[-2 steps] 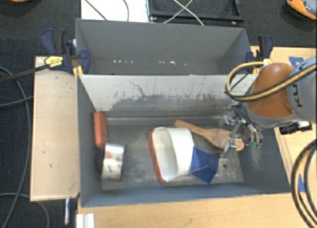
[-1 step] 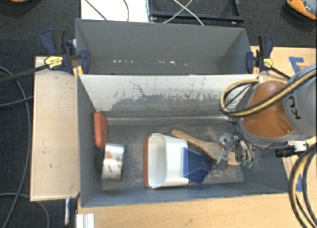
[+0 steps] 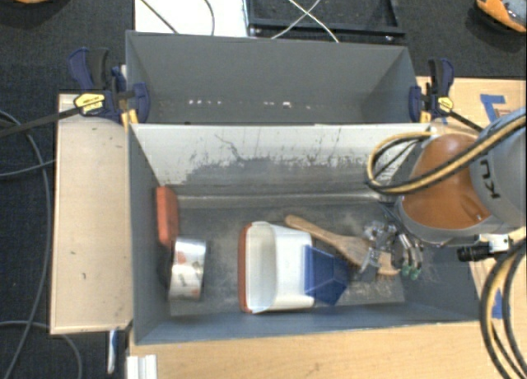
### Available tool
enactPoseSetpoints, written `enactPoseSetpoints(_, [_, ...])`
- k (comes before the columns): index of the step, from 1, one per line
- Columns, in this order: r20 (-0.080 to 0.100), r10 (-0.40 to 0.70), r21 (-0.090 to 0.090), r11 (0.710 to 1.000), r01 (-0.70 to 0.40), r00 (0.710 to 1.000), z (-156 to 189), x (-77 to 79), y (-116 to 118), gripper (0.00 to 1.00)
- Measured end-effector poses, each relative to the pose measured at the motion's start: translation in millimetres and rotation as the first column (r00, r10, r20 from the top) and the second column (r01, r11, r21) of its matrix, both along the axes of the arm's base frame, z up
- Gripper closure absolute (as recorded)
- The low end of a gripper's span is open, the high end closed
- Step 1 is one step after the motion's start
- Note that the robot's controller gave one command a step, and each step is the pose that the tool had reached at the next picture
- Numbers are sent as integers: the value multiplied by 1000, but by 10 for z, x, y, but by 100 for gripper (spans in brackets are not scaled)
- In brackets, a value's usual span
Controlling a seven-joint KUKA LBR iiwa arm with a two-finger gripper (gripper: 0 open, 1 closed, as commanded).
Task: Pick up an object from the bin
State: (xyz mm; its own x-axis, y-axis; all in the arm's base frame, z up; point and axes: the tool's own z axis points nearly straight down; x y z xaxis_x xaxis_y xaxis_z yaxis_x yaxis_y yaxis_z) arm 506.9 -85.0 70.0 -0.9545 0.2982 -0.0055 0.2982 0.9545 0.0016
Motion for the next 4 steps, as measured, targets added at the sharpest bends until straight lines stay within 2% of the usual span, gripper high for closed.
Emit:
enactPoseSetpoints(1, [-2, 0, 1, 1000, 0, 1000, 29, -9, 2, 100])
enactPoseSetpoints(2, [-10, 1, 2, 1000, -1, 1000, 233, -31, 5, 100])
enactPoseSetpoints(3, [0, 2, 1, 1000, -2, 1000, 420, -4, 1, 100])
enactPoseSetpoints(4, [2, 3, 0, 1000, -3, 1000, 528, 3, 0, 100])
